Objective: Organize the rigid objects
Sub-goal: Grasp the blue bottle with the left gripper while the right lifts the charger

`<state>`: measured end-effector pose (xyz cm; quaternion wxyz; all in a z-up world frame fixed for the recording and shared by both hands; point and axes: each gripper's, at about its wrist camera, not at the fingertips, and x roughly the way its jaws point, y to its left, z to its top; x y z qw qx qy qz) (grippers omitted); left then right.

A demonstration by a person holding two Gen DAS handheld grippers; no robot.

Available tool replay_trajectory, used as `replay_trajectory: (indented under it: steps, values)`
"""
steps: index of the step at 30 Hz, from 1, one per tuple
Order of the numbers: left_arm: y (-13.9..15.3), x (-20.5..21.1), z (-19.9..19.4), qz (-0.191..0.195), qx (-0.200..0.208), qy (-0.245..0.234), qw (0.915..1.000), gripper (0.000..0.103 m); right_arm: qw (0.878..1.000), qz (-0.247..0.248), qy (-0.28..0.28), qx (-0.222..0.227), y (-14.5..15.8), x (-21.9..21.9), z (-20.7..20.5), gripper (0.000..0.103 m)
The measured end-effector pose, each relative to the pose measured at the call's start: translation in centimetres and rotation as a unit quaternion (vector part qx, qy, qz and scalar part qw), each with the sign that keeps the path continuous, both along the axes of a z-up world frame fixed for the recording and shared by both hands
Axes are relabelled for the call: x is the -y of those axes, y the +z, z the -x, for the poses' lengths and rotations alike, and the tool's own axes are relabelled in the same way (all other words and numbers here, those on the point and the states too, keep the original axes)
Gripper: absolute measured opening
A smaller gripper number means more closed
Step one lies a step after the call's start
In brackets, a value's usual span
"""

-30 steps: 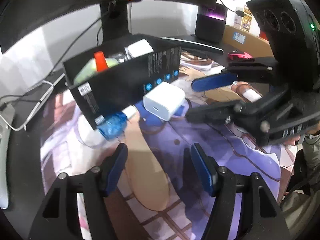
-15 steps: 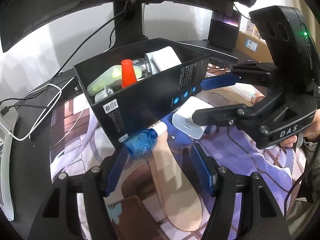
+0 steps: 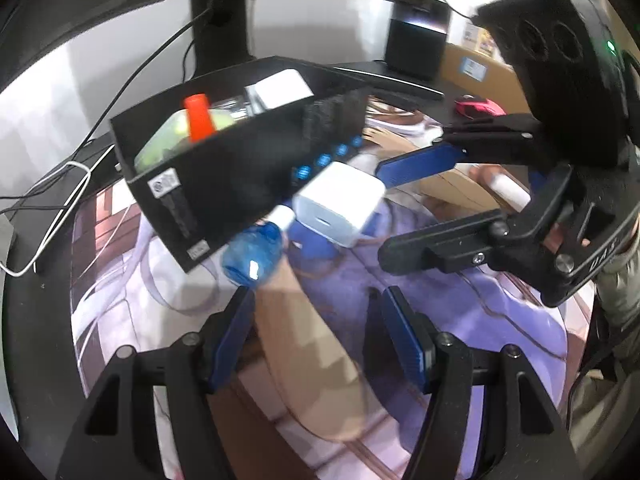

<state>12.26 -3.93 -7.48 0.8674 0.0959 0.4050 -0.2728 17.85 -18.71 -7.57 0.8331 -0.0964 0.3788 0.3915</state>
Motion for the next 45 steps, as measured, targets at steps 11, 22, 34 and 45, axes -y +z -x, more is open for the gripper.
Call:
replay_trajectory:
  steps: [11, 22, 34, 45]
  values:
    - [1.4, -0.9, -0.9, -0.014, 0.051, 0.022, 0.9984, 0.079, 0.999, -0.001, -0.027, 0.037, 1.6, 0.8, 0.0, 0.071]
    - [0.2, -0.3, -4.1, -0.011, 0.014, 0.017, 0.9997, 0.049, 1.000, -0.010, -0.009, -0.015, -0.1, -0.7, -3.1, 0.071]
    - [0.4, -1.5, 0.1, -0.016, 0.026, 0.070, 0.9971, 0.029, 1.000, 0.009, 0.005, -0.012, -0.7, -0.3, 1.0, 0.069]
    - [0.6, -1.3, 2.7, 0.004, 0.043, 0.087, 0.9953, 0.031, 0.994, 0.047, -0.019, 0.098, 1.2, -2.1, 6.4, 0.068]
